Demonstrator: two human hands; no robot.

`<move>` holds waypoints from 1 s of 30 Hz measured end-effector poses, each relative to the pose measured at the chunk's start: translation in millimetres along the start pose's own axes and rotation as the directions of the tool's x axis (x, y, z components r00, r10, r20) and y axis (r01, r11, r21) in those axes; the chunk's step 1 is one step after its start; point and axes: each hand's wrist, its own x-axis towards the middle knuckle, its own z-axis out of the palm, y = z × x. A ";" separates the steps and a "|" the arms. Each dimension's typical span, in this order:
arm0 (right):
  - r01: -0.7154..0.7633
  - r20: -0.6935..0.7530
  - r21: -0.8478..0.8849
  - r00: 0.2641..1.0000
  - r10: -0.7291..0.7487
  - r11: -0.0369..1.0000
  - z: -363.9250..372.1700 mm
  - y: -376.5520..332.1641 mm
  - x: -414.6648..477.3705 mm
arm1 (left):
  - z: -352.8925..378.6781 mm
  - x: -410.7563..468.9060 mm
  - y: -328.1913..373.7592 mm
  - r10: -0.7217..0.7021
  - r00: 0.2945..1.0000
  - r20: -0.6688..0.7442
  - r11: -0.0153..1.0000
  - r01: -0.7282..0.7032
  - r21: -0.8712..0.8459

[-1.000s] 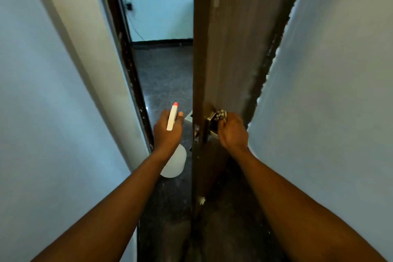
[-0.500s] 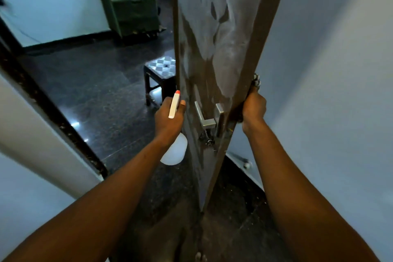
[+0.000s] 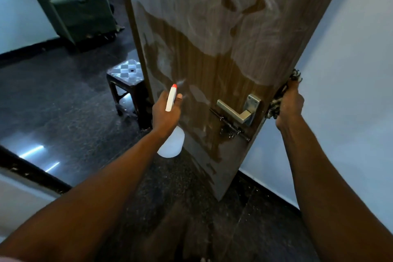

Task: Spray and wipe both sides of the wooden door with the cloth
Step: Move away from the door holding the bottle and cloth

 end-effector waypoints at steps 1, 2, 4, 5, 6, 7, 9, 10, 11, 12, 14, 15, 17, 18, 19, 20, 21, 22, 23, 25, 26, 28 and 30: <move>0.020 -0.055 0.008 0.998 -0.020 1.000 2.6 0.2 1.4 | 2.5 8.6 -3.2 -0.014 1.000 0.014 1.000 0.014 -0.007; 0.067 -0.126 -0.013 0.990 -0.068 0.998 5.7 1.9 1.1 | 5.0 17.5 -6.6 -0.022 1.000 0.022 1.000 0.023 -0.013; 0.197 -0.319 -0.100 0.922 -0.219 0.975 17.5 8.0 -5.3 | 11.6 39.6 -13.5 -0.003 0.998 0.056 1.000 0.003 -0.008; 0.247 -0.426 -0.139 0.859 -0.283 0.959 25.9 11.5 -11.8 | 15.5 50.3 -17.4 0.008 0.996 0.085 1.000 -0.008 -0.006; 0.280 -0.521 -0.155 0.792 -0.319 0.948 35.5 14.7 -19.3 | 19.0 59.4 -20.6 0.014 0.993 0.116 1.000 -0.013 -0.007; 0.307 -0.591 -0.156 0.732 -0.338 0.939 45.7 17.1 -27.8 | 21.4 66.9 -23.2 0.025 0.989 0.143 1.000 -0.025 -0.005; 0.364 -0.684 -0.184 0.620 -0.385 0.913 68.9 23.1 -46.4 | 23.9 82.7 -28.0 0.065 0.980 0.189 0.998 -0.066 -0.003; 0.402 -0.708 -0.217 0.562 -0.427 0.889 82.2 26.2 -55.8 | 24.2 91.7 -29.5 0.083 0.973 0.215 0.997 -0.080 -0.022; 0.432 -0.710 -0.255 0.524 -0.470 0.865 97.0 30.0 -64.7 | 23.9 100.9 -31.6 0.089 0.965 0.248 0.996 -0.080 -0.047; 0.447 -0.699 -0.286 0.507 -0.504 0.848 110.5 34.8 -71.4 | 23.8 108.3 -34.7 0.089 0.956 0.279 0.995 -0.071 -0.073; 0.448 -0.640 -0.320 0.547 -0.539 0.835 142.4 45.9 -82.7 | 16.6 125.2 -43.0 0.078 0.937 0.339 0.992 -0.040 -0.118; 0.441 -0.596 -0.314 0.598 -0.536 0.841 161.1 51.5 -86.4 | 9.5 134.5 -46.6 0.071 0.934 0.350 0.991 -0.025 -0.134; 0.432 -0.465 -0.346 0.692 -0.552 0.833 195.2 63.5 -88.9 | -4.1 149.8 -53.4 0.062 0.938 0.341 0.986 -0.005 -0.165; 0.434 -0.384 -0.394 0.723 -0.575 0.810 217.1 70.6 -89.2 | -13.4 161.4 -58.3 0.053 0.944 0.326 0.986 0.001 -0.165; 0.446 -0.295 -0.449 0.744 -0.600 0.774 237.6 77.1 -89.8 | -23.6 171.8 -61.4 0.040 0.950 0.309 0.987 0.010 -0.158; 0.458 -0.205 -0.490 0.766 -0.609 0.742 258.9 84.0 -88.3 | -34.0 184.2 -66.4 0.029 0.959 0.283 0.989 0.014 -0.147; 0.462 -0.120 -0.519 0.794 -0.596 0.720 282.2 90.8 -86.4 | -45.6 198.4 -73.1 0.024 0.966 0.258 0.991 0.011 -0.136; 0.459 -0.044 -0.541 0.821 -0.569 0.704 304.4 97.5 -83.8 | -57.2 211.9 -80.7 0.024 0.972 0.234 0.992 0.006 -0.128; 0.452 0.028 -0.563 0.847 -0.531 0.692 334.6 105.1 -81.4 | -74.6 230.1 -90.8 0.023 0.979 0.201 0.992 0.002 -0.125; 0.444 0.131 -0.601 0.875 -0.467 0.665 387.2 117.4 -76.1 | -104.8 263.5 -115.1 0.011 0.990 0.139 0.995 0.003 -0.101; 0.438 0.172 -0.610 0.887 -0.429 0.661 415.1 127.6 -70.7 | -122.1 279.4 -126.0 -0.008 0.994 0.108 0.996 0.018 -0.087; 0.403 0.241 -0.623 0.914 -0.325 0.670 470.7 150.3 -58.6 | -154.7 313.5 -151.8 -0.059 0.997 0.058 0.994 0.064 -0.085; 0.356 0.281 -0.623 0.933 -0.225 0.696 530.3 174.8 -44.0 | -183.9 352.2 -179.6 -0.103 0.995 0.004 0.992 0.103 -0.077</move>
